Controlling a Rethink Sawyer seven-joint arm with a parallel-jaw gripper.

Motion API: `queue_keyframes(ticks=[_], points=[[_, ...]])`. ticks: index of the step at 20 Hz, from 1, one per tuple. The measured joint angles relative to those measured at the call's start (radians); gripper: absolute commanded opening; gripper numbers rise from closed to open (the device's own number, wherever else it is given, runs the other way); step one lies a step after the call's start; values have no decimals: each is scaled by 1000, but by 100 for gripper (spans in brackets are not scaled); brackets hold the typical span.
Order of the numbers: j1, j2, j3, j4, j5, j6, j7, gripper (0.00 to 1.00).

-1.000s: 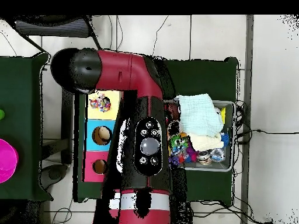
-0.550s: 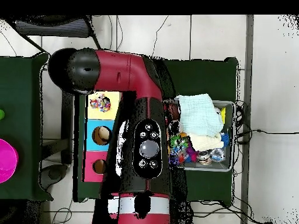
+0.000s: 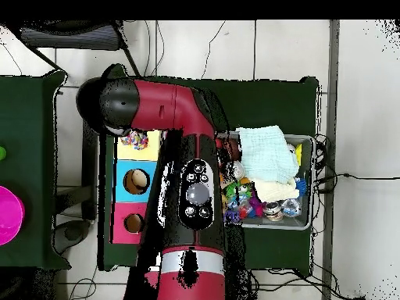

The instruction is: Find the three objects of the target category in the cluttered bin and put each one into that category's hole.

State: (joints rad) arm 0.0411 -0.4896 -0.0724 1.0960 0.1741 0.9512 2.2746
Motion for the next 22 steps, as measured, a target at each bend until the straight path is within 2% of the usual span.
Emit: queue_keyframes(ticks=[15,22], points=[[7,79,0,7,-11,-86,0,0],[16,97,0,11,-14,-86,0,0]])
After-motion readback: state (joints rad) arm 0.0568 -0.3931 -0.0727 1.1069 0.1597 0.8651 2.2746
